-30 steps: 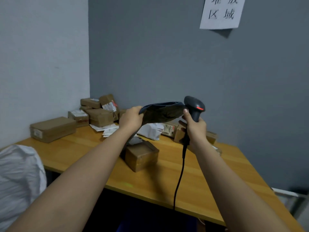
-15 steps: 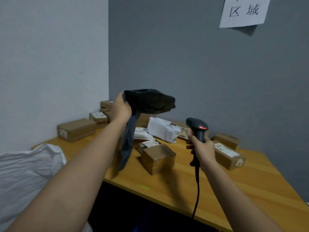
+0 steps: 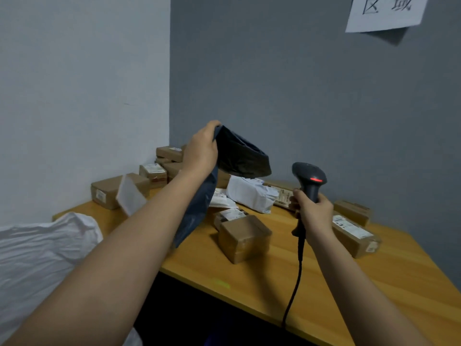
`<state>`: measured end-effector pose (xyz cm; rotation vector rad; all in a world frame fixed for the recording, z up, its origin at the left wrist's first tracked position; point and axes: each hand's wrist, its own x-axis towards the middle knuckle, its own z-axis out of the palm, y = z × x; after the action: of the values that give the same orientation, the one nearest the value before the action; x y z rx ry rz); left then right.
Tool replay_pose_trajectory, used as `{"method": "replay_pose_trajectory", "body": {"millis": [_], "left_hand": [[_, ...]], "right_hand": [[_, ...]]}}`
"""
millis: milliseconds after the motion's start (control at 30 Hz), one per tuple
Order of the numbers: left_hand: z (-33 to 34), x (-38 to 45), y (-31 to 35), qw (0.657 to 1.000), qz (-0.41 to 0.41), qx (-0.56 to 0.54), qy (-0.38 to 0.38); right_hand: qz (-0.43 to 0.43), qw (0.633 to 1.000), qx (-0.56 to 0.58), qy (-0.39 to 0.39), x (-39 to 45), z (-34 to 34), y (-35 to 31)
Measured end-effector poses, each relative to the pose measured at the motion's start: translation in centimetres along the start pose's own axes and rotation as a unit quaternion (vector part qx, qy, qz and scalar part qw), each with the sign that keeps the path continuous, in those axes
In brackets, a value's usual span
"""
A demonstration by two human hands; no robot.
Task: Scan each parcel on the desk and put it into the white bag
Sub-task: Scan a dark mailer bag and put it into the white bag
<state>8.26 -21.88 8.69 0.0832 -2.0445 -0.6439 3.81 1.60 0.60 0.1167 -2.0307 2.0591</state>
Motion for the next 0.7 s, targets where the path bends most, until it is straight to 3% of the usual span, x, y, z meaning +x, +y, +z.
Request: {"method": "replay_pose_trajectory", "body": {"millis": [200,400,500,600,633,700], "left_hand": [[4.7,0.9,5.6,0.996,0.072,-0.037,-0.041],[11.3,-3.2,10.8,0.966,0.162,0.025,-0.200],[15.1,-8.2,10.6,0.910,0.146,0.045,-0.385],[17.7,-13.5,8.7,0.801,0.090,0.071,-0.588],[18.1,-14.7,7.9,0.774,0.087,0.090,-0.621],[18.3,-16.1,6.7,0.760,0.106,0.112,-0.631]], "right_hand": [[-0.008,0.998,0.002,0.064,0.7,-6.6,-0.7],[-0.025,0.992,-0.021,0.123,0.2,-12.6,-1.2],[-0.022,0.989,-0.079,0.127,-0.3,-15.0,0.2],[0.023,0.984,-0.133,0.115,-0.6,-16.4,3.2],[0.040,0.983,-0.148,0.105,-0.7,-16.4,4.2],[0.064,0.981,-0.160,0.086,-0.9,-15.9,5.8]]}}
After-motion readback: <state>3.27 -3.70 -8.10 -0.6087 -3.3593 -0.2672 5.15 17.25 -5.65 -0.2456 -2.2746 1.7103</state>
